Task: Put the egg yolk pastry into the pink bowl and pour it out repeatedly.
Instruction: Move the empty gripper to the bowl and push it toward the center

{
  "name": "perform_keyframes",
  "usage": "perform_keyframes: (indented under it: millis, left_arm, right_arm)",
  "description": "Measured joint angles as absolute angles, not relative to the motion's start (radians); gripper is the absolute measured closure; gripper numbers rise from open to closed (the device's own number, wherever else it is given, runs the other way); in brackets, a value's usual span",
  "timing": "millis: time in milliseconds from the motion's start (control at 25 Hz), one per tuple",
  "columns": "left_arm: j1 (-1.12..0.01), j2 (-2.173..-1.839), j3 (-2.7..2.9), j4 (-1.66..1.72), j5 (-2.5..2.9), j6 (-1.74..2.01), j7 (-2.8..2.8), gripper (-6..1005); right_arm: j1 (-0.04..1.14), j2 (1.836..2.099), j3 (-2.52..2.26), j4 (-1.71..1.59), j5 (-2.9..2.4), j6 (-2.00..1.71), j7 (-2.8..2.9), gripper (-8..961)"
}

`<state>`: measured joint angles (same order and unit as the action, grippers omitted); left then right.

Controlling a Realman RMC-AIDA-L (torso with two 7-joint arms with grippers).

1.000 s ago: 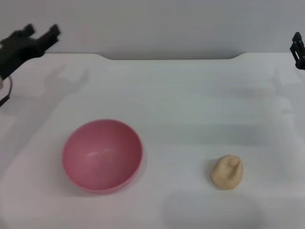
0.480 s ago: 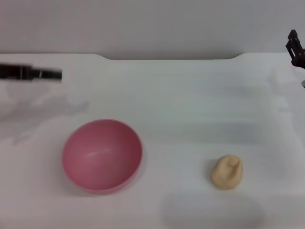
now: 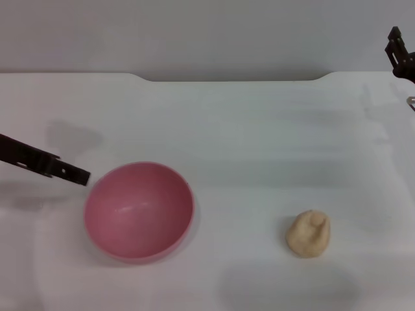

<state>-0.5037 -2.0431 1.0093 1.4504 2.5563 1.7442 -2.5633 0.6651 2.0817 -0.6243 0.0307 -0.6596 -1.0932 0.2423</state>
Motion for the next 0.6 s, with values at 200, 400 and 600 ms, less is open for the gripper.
perform_keyframes:
  millis: [200,400,600]
  left_arm:
    - [-0.517,-2.054,1.021,1.426,2.570,1.748,-2.567,214]
    - [-0.535,-2.056,1.030,1.349,2.568,1.741,-2.570,214]
    - [-0.567,-2.057,1.041,1.248,2.568,1.698,-2.566,214]
  right_arm:
    - [0.662,2.082,-0.624,0.032,-0.660,-1.093,0.242,394]
    - [0.655,2.082,-0.624,0.033,-0.660,-1.092,0.242,397]
    - [0.651,2.083,-0.624,0.032,-0.660,-1.092,0.242,399]
